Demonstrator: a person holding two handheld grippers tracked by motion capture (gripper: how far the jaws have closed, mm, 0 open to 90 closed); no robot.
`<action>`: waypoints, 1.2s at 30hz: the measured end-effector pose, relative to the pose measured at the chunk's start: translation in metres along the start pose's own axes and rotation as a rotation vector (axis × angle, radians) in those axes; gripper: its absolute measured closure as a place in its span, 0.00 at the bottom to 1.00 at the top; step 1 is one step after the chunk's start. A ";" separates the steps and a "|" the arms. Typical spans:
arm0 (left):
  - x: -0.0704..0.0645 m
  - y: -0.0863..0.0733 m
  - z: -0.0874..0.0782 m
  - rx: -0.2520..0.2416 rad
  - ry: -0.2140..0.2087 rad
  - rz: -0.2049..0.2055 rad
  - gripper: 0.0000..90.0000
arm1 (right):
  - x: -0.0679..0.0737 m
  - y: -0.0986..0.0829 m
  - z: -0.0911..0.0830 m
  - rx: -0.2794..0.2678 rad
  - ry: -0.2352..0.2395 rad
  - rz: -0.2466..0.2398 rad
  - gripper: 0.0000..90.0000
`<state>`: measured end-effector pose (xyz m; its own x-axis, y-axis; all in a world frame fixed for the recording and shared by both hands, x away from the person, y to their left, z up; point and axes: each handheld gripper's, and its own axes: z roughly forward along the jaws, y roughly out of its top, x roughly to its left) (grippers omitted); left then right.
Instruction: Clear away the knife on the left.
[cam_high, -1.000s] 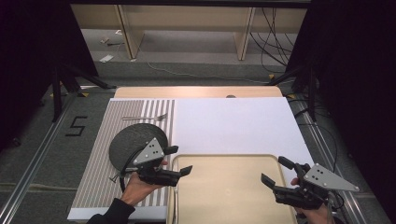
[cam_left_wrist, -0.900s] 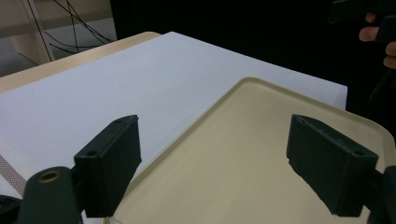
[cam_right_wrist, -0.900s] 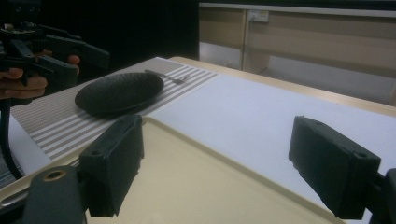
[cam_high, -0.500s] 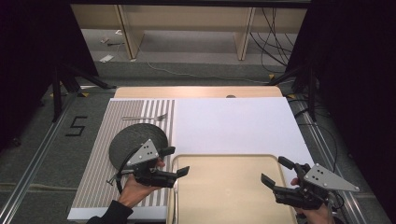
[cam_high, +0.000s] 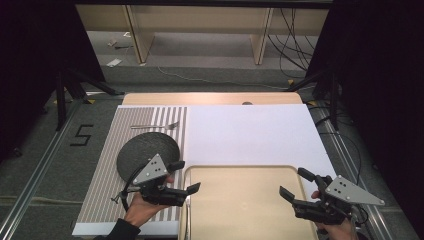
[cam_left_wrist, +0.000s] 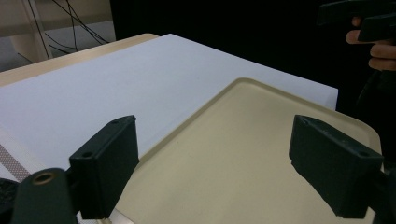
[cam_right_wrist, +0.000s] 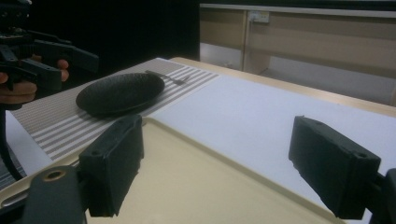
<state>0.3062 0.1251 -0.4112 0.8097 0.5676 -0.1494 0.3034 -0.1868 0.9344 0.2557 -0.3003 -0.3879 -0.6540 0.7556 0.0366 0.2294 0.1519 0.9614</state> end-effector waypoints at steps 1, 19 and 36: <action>0.000 -0.001 0.000 0.003 0.003 0.000 0.17 | 0.000 0.000 0.000 0.000 0.000 0.000 0.21; -0.007 -0.011 -0.016 -0.006 0.045 -0.012 0.17 | 0.001 0.000 0.000 0.002 0.001 -0.006 0.21; -0.007 -0.011 -0.013 0.003 0.044 -0.004 0.17 | 0.001 0.000 0.000 -0.001 0.004 -0.005 0.21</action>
<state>0.2906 0.1336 -0.4158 0.7853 0.6034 -0.1388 0.3083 -0.1868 0.9328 0.2553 -0.2995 -0.3881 -0.6582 0.7521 0.0333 0.2259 0.1551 0.9617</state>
